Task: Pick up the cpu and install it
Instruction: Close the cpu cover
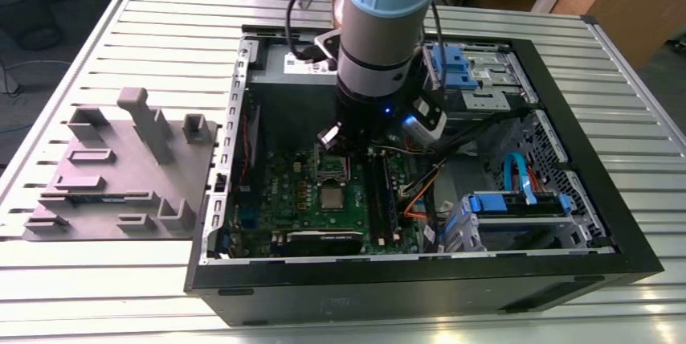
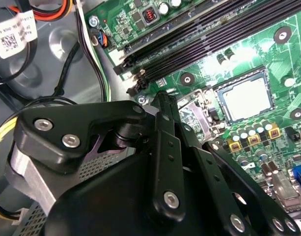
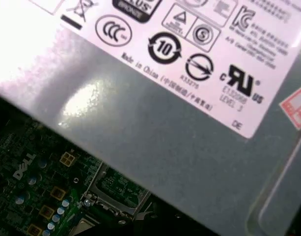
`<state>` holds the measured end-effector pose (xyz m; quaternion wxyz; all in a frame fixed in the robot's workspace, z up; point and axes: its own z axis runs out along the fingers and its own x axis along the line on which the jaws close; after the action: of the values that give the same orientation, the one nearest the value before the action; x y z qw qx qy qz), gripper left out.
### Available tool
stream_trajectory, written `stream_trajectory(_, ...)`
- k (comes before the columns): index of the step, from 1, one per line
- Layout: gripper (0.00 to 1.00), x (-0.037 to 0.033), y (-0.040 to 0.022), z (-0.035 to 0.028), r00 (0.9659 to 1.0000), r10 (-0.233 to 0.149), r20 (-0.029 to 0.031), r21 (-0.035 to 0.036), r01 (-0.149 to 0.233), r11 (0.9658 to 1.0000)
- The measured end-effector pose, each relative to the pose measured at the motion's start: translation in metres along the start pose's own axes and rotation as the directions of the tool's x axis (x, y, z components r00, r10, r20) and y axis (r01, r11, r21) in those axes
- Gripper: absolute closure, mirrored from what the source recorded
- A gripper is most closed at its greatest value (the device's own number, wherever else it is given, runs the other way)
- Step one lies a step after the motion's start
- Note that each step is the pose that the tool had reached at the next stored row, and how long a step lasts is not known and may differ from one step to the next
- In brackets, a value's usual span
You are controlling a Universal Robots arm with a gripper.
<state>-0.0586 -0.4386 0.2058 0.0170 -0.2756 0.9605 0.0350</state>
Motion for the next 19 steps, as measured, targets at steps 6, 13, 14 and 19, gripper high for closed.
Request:
stream_trajectory(6,0.89,-0.0001,0.0003,0.0010,1.0000,0.000,0.0002,0.0001,0.000,1.0000)
stream_trajectory(13,0.89,-0.0009,0.0014,0.0019,1.0000,0.001,0.0004,-0.0002,-0.001,1.0000)
stream_trajectory(14,0.89,-0.0010,0.0015,0.0022,1.0000,0.001,0.0005,-0.0004,-0.001,1.0000)
stream_trajectory(19,0.89,-0.0010,0.0016,0.0031,1.0000,0.001,0.0008,-0.0009,-0.001,1.0000)
